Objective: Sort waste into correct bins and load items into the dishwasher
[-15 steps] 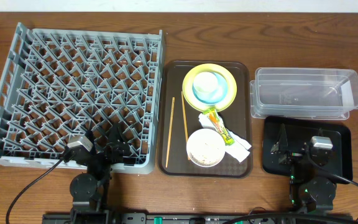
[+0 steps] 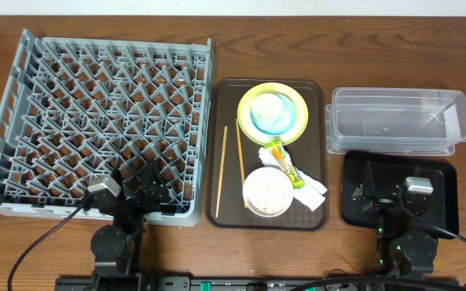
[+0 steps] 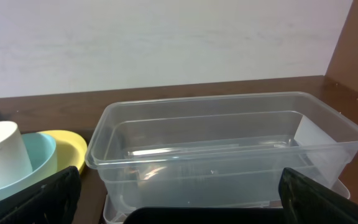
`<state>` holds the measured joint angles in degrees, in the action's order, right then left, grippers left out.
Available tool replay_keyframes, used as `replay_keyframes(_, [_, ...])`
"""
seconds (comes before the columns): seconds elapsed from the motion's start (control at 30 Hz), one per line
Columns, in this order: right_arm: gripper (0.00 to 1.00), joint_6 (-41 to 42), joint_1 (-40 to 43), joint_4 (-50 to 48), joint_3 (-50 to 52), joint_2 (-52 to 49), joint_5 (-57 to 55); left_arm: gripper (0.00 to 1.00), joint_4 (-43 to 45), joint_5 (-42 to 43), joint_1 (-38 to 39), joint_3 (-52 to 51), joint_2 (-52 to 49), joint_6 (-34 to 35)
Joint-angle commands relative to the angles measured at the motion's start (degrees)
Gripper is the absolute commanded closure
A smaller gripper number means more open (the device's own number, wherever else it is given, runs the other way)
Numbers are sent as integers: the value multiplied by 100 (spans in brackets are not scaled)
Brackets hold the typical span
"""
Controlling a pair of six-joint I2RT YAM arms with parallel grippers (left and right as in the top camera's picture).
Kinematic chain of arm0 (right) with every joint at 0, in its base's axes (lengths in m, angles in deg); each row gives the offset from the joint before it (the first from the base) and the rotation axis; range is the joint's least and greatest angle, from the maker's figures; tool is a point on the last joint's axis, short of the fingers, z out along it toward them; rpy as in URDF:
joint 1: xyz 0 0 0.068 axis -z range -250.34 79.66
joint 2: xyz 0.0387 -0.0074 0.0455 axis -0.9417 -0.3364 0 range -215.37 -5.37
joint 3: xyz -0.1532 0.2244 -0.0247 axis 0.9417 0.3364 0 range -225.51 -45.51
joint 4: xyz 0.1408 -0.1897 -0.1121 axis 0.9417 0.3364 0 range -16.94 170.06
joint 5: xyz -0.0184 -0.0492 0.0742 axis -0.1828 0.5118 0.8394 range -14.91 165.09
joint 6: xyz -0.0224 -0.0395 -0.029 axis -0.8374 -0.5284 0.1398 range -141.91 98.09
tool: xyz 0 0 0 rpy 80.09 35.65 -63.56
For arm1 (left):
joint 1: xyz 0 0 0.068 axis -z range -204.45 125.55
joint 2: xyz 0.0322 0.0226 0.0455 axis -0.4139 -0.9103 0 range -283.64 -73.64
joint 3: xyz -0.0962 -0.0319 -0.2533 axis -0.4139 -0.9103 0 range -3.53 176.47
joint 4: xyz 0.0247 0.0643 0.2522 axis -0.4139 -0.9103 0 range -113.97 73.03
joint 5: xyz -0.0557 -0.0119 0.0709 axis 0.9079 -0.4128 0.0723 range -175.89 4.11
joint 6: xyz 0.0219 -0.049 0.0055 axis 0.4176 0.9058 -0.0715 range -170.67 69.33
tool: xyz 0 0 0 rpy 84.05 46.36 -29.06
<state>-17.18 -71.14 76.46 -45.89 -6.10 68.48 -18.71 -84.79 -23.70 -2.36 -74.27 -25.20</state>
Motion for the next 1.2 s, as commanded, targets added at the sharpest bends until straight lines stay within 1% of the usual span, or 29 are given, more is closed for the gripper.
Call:
replay_keyframes(0.0, [1, -31, 24, 24, 7, -2, 2, 2, -245, -173, -20, -94, 31, -28])
replay_keyframes(0.73, [1, -31, 24, 26, 7, -2, 2, 2, -245, -177, -20, -94, 28, -28])
replay_keyframes(0.8, [1, -31, 24, 24, 7, -2, 0, 2, -74, -192, -20, -94, 28, -28])
replay_keyframes(0.9, [1, -28, 24, 24, 7, -2, 0, 2, 48, 81, -20, -44, 28, -28])
replay_keyframes(1.03, [1, -31, 24, 24, 7, -2, 2, 2, -101, 597, -20, 409, 24, -28])
replay_keyframes(1.17, [1, -31, 24, 24, 7, -2, 2, 2, -955, 649, -20, 1458, -264, -59])
